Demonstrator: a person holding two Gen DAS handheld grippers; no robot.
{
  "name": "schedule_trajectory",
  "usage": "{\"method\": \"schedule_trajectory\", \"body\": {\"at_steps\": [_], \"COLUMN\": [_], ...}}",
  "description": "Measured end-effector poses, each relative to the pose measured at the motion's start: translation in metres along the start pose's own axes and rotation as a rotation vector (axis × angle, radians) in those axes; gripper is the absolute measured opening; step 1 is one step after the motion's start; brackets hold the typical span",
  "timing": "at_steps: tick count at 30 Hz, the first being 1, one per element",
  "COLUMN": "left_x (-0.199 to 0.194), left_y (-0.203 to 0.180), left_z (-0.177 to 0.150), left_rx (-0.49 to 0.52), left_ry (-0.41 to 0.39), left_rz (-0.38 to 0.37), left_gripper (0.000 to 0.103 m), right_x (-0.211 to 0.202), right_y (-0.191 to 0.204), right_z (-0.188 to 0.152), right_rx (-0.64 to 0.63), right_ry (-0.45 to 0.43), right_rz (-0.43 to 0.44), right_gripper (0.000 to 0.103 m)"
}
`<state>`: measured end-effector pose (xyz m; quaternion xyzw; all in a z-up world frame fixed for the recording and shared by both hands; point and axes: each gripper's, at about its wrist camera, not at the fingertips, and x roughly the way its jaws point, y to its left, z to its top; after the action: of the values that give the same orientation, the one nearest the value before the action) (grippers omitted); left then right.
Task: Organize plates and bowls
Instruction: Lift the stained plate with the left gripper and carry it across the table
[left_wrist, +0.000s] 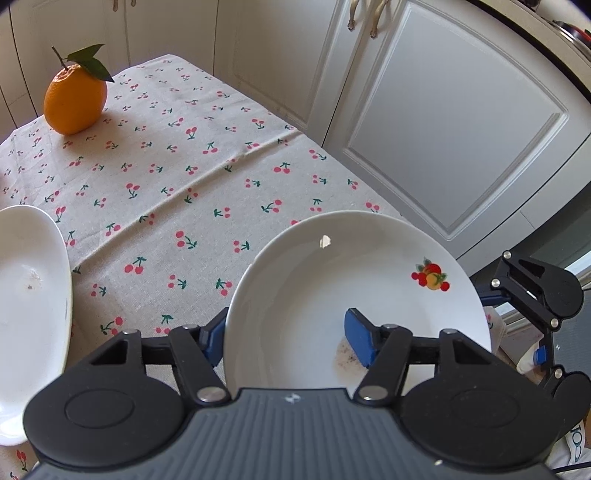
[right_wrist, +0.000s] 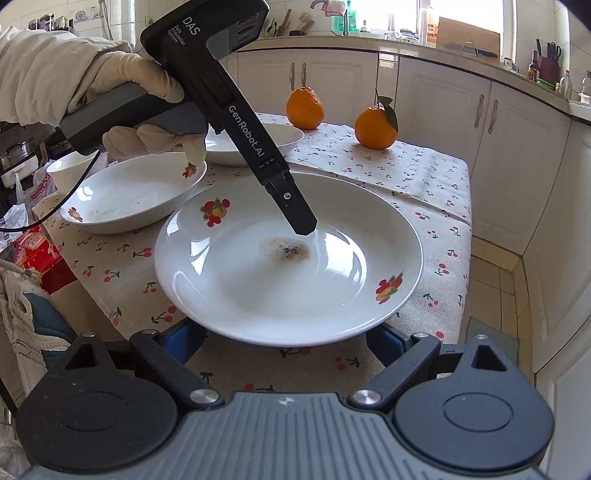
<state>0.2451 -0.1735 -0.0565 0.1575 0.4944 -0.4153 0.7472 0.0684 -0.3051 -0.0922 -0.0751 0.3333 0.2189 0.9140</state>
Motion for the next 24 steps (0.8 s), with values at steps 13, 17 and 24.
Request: {"method": "schedule_trajectory", "body": {"at_steps": [13, 17, 24], "left_x": [-0.002, 0.006, 0.025], "left_y": [0.019, 0.027, 0.042], "left_z": [0.035, 0.051, 0.072], "left_rx": [-0.025, -0.021, -0.037], "left_ry": [-0.077, -0.096, -0.11], "left_rz": [0.007, 0.007, 0.005], "left_gripper": [0.063, 0.063, 0.063], "right_x": [0.013, 0.023, 0.039], "right_y": [-0.038, -0.052, -0.071], "right_z": [0.028, 0.033, 0.039], "right_rx": [-0.049, -0.04, -0.012], "right_ry": [-0.007, -0.006, -0.004], "right_rz": [-0.006, -0.014, -0.035], "right_gripper": [0.096, 0.096, 0.096]}}
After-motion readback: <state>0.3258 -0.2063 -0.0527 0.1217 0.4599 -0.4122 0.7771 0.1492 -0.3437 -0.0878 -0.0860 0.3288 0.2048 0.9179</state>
